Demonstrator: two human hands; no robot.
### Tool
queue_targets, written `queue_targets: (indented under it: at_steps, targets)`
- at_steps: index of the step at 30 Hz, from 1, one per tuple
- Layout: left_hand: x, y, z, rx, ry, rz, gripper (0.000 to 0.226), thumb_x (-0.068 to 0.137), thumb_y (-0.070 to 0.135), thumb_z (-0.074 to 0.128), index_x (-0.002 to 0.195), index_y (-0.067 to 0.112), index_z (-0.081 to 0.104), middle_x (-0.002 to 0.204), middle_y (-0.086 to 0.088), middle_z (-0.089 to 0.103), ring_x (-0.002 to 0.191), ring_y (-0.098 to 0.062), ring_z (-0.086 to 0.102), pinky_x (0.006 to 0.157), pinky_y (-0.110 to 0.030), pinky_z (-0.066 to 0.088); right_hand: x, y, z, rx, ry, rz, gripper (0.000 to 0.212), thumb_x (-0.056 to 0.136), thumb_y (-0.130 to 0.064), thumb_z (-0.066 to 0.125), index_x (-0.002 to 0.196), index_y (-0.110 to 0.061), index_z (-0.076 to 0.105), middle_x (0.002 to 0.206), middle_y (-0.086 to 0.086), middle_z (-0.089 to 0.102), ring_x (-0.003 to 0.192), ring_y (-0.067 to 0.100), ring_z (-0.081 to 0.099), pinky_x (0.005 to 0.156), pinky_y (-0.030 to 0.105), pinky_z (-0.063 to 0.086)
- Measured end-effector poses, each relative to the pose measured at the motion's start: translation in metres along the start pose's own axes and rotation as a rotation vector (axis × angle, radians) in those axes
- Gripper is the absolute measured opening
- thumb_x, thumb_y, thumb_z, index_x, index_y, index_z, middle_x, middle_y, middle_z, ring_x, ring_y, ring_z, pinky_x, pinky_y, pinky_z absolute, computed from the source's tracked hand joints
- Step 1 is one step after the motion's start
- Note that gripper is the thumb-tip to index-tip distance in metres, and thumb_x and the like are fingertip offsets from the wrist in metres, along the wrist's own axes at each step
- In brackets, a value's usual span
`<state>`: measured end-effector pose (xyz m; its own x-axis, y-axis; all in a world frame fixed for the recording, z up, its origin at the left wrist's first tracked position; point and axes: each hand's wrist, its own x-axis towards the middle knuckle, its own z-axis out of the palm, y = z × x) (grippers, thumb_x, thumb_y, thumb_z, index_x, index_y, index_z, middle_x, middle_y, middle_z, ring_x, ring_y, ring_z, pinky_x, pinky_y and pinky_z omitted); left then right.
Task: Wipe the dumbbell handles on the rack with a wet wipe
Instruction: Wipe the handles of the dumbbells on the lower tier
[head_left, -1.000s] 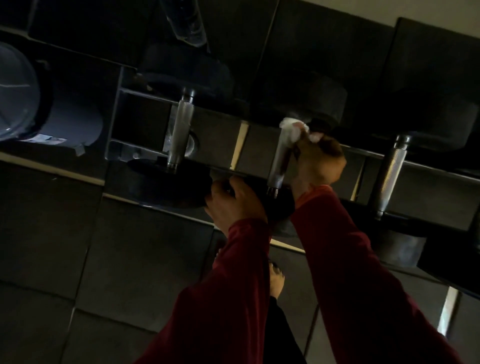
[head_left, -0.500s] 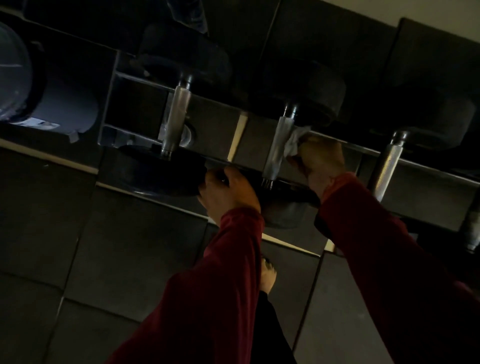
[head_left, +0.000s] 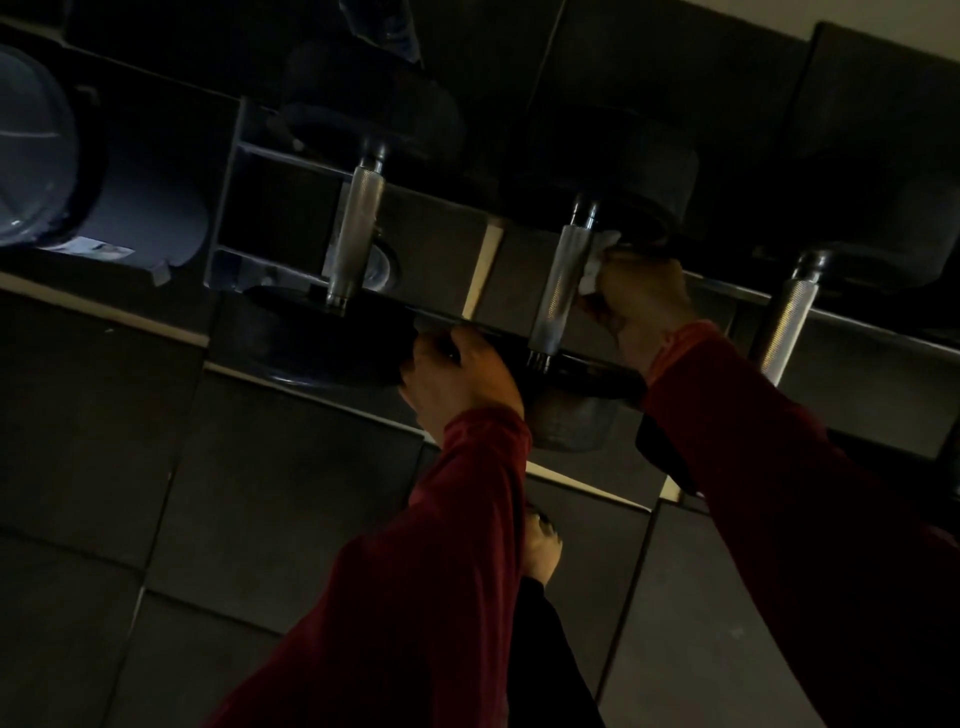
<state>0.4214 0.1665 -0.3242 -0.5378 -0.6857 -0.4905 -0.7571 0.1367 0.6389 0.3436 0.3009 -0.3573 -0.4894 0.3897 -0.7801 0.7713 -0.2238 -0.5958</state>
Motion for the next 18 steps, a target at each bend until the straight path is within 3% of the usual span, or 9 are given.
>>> queue_targets:
  at_steps: [2,4,7,9,11,13,14,16,18]
  targets:
    - [0.001,0.000,-0.001,0.017,-0.002,-0.007,0.054,0.082,0.045,0.037,0.115,0.013,0.065,0.112,-0.010,0.063,0.108,-0.027,0.054,0.092,-0.036,0.040,-0.001,0.005,-0.001,-0.049,-0.005,-0.007,0.022,0.081,-0.004,0.062,0.074,-0.023,0.071,0.069,-0.002,0.072,0.069,0.015,0.071,0.070,0.036,0.060]
    - [0.001,-0.001,0.000,0.014,-0.014,-0.017,0.045,0.087,0.040,0.041,0.114,0.014,0.065,0.112,-0.009,0.062,0.109,-0.026,0.053,0.090,-0.034,0.037,-0.008,0.016,-0.008,-0.273,-0.096,-0.046,0.021,0.077,-0.004,0.063,0.070,-0.022,0.069,0.063,-0.004,0.071,0.068,0.018,0.071,0.067,0.034,0.058]
    - [0.000,0.002,-0.001,-0.006,-0.005,-0.010,0.057,0.075,0.047,0.034,0.108,0.014,0.067,0.109,-0.008,0.064,0.106,-0.026,0.055,0.093,-0.039,0.042,-0.022,0.025,-0.017,-0.500,-0.263,-0.070,0.024,0.084,-0.003,0.064,0.070,-0.022,0.066,0.053,-0.013,0.066,0.053,0.001,0.064,0.049,0.018,0.050]
    - [-0.001,0.003,-0.002,-0.006,0.008,-0.011,0.059,0.073,0.047,0.033,0.108,0.014,0.067,0.109,-0.009,0.064,0.105,-0.027,0.055,0.094,-0.041,0.043,-0.024,0.023,-0.017,-0.401,-0.201,-0.078,0.018,0.081,-0.001,0.064,0.073,-0.016,0.071,0.060,-0.006,0.069,0.053,0.006,0.066,0.045,0.020,0.049]
    - [-0.001,0.003,-0.002,0.005,0.016,-0.011,0.058,0.074,0.047,0.034,0.108,0.013,0.067,0.108,-0.011,0.065,0.104,-0.029,0.056,0.094,-0.042,0.045,-0.023,0.018,-0.012,-0.293,-0.066,-0.144,0.016,0.079,-0.008,0.063,0.073,-0.019,0.072,0.069,-0.002,0.072,0.063,0.011,0.070,0.053,0.025,0.055]
    - [0.000,0.002,-0.001,0.004,0.019,-0.014,0.061,0.071,0.050,0.032,0.105,0.014,0.067,0.105,-0.010,0.065,0.102,-0.029,0.057,0.094,-0.046,0.046,-0.023,0.019,-0.010,-0.308,0.039,-0.296,0.016,0.078,-0.020,0.065,0.078,-0.031,0.075,0.082,-0.007,0.075,0.083,0.010,0.072,0.076,0.031,0.060]
    - [0.000,0.003,-0.001,0.003,0.016,-0.016,0.063,0.070,0.051,0.031,0.105,0.014,0.067,0.105,-0.009,0.065,0.102,-0.029,0.057,0.093,-0.047,0.046,-0.027,0.022,-0.012,-0.371,0.088,-0.418,0.017,0.081,-0.022,0.066,0.084,-0.034,0.077,0.090,-0.009,0.075,0.091,0.007,0.070,0.085,0.025,0.056]
    - [0.000,0.002,-0.001,0.000,0.010,-0.026,0.062,0.070,0.051,0.031,0.105,0.014,0.067,0.106,-0.009,0.065,0.102,-0.028,0.057,0.093,-0.047,0.046,-0.041,0.030,-0.018,-0.593,0.166,-0.794,0.020,0.089,-0.018,0.066,0.102,-0.029,0.076,0.103,-0.009,0.073,0.097,0.001,0.063,0.089,0.011,0.046]
    - [0.001,0.002,-0.002,-0.003,0.007,-0.029,0.061,0.070,0.051,0.032,0.106,0.015,0.067,0.106,-0.009,0.065,0.102,-0.029,0.057,0.093,-0.047,0.046,-0.052,0.036,-0.022,-0.723,0.088,-1.155,0.022,0.090,-0.014,0.066,0.110,-0.019,0.074,0.111,-0.005,0.070,0.104,0.000,0.057,0.095,0.005,0.039]
